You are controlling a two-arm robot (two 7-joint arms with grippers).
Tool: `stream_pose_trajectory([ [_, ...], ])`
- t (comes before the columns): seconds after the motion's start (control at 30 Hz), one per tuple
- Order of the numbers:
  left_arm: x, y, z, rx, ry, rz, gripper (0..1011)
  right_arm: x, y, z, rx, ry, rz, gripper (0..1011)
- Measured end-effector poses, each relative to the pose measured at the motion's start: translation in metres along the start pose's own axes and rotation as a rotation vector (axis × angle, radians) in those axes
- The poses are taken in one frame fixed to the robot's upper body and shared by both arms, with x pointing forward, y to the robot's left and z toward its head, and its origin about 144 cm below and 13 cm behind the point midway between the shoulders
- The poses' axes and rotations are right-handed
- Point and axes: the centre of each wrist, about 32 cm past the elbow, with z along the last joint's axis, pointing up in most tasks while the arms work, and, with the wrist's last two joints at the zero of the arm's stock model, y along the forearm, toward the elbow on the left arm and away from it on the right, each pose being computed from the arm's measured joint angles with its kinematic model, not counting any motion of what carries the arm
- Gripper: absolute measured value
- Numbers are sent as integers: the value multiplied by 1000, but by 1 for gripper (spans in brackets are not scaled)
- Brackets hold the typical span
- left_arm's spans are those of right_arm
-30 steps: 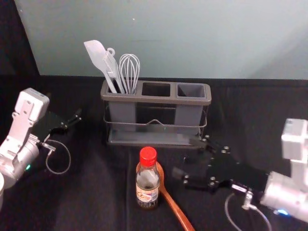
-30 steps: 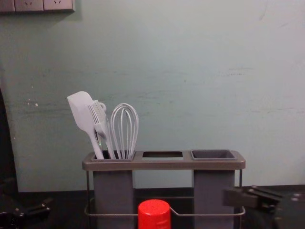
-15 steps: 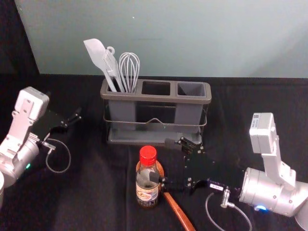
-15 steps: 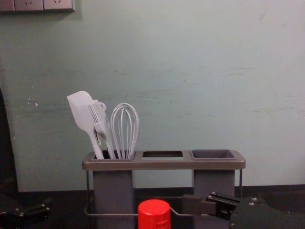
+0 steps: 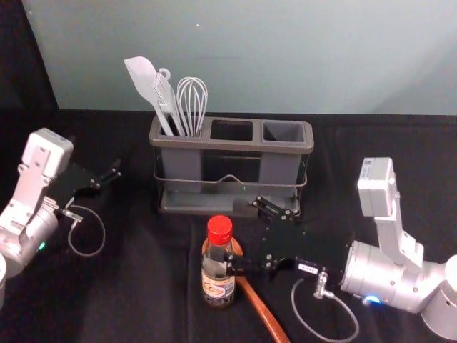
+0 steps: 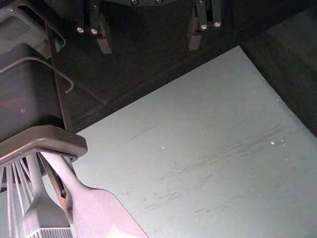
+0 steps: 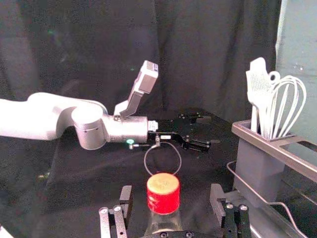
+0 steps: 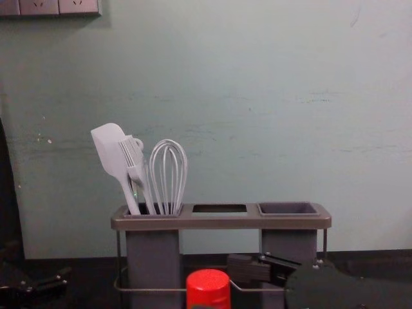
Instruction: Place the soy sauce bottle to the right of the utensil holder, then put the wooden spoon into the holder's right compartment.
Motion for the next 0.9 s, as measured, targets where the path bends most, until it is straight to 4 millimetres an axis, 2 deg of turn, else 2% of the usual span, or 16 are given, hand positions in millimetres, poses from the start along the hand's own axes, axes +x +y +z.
stream_pose_trajectory([
  [0.47, 0, 0, 0, 0, 0, 0, 1005, 6, 13, 1, -6, -8, 32, 1002],
  [0.9, 0, 0, 0, 0, 0, 0, 1005, 6, 14, 1, -9, -8, 33, 1000],
])
